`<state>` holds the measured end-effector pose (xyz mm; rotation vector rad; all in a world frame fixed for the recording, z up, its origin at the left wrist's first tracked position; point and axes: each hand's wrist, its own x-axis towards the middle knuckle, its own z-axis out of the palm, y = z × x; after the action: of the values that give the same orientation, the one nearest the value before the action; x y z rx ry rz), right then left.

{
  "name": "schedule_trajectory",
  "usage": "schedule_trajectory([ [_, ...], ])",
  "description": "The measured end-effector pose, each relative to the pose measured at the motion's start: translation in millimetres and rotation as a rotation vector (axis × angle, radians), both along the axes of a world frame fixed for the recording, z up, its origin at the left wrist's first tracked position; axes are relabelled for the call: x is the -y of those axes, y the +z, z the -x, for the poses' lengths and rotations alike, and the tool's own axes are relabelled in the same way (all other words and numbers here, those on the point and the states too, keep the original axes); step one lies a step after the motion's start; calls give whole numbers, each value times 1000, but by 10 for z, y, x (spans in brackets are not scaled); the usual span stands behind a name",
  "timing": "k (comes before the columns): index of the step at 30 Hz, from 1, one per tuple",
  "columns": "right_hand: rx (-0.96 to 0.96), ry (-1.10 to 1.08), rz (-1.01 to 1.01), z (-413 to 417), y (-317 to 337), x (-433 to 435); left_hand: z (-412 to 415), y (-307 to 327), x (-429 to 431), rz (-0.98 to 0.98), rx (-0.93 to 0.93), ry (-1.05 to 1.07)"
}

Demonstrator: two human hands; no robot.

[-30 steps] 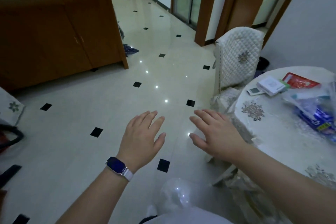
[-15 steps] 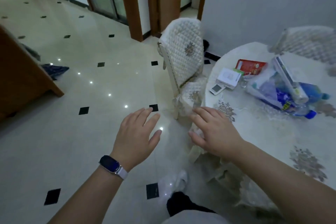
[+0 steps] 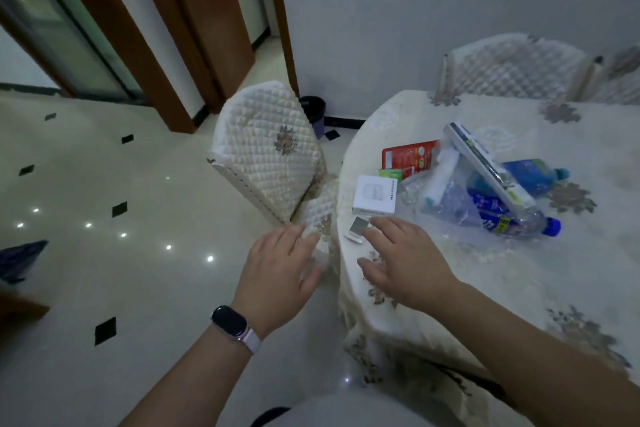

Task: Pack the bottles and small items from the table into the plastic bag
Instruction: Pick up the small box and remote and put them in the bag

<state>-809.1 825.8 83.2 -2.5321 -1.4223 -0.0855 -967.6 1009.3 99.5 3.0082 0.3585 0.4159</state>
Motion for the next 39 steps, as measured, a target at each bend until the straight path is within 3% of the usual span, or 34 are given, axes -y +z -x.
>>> schedule_trajectory([
  [7, -145, -249, 107, -257, -145, 56, -802, -227, -350, 48, -57, -211],
  [18, -193, -700, 175, -453, -479, -585, -2055, -707, -1259, 129, -195, -513],
  [24, -213, -893, 88, -426, -633, -1053, -2587, -954, -1544, 301, -315, -652],
  [34, -514, -1126, 111, -420, -1075, -1381, -3232, -1335, -1343, 447, -620, -611],
  [39, -583, -1155, -24, -625, -1359, -1555, -3343, -1451, -1331, 489, -672, -541],
])
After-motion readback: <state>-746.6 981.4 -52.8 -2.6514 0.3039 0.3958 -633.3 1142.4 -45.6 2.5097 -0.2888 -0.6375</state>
